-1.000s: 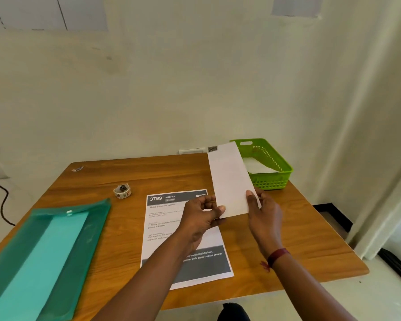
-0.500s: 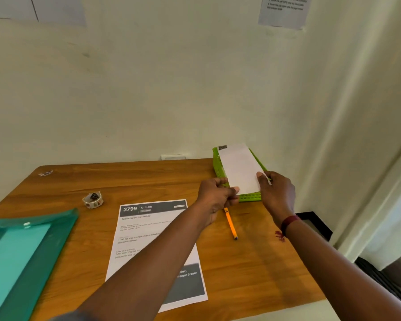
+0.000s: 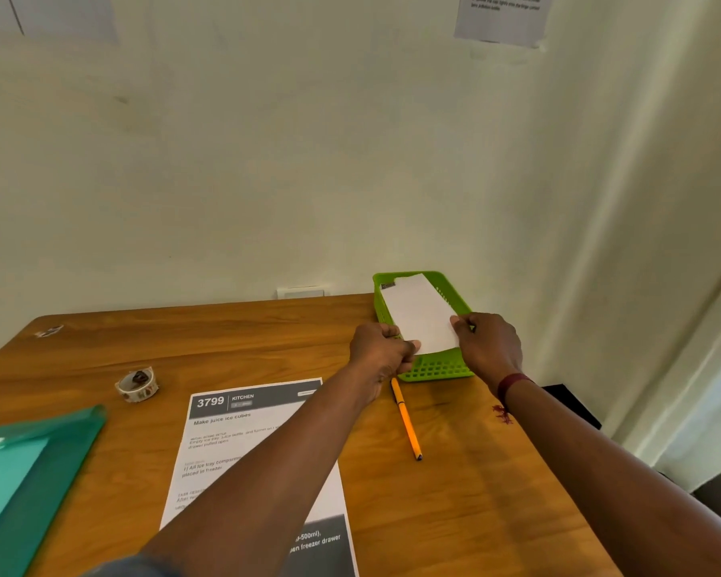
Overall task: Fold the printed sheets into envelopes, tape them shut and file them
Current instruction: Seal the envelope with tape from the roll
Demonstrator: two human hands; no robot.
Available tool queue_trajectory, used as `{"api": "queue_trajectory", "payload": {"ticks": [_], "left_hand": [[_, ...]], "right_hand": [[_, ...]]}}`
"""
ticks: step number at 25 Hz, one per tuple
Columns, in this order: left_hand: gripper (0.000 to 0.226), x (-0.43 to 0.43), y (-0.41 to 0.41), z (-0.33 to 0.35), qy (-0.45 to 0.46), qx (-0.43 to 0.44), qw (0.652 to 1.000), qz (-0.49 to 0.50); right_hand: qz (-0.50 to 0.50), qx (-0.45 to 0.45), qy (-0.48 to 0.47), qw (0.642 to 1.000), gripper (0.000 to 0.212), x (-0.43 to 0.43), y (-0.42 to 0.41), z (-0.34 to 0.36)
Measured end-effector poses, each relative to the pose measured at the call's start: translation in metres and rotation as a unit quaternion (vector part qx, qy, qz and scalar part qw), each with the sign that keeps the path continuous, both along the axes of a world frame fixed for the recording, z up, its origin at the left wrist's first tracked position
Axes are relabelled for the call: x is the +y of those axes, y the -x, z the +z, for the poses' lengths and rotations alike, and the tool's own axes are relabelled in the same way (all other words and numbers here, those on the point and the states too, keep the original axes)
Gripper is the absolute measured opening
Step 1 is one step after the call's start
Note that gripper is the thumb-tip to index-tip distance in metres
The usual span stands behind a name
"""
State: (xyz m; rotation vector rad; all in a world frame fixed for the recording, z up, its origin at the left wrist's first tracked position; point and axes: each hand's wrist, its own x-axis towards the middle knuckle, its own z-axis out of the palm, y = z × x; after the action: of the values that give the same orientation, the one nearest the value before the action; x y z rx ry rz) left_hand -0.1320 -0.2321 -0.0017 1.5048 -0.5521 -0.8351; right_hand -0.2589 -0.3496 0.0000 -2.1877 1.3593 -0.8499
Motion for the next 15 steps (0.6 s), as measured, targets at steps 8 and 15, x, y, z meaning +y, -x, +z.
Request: {"api": "queue_trajectory", "payload": {"ticks": [8, 15], "left_hand": [[0.044, -0.020, 0.006, -0.009, 0.011, 0.002, 0.998, 0.069], [0.036, -0.024, 0.007, -0.020, 0.002, -0.079, 0.987, 0.137]], "right_hand": [[0.013, 0.059, 0.011, 0.998, 0.034, -0.018, -0.002, 0.001], [0.040, 0.079, 0.011, 0.996, 0.050, -0.023, -0.005, 0.001]]}}
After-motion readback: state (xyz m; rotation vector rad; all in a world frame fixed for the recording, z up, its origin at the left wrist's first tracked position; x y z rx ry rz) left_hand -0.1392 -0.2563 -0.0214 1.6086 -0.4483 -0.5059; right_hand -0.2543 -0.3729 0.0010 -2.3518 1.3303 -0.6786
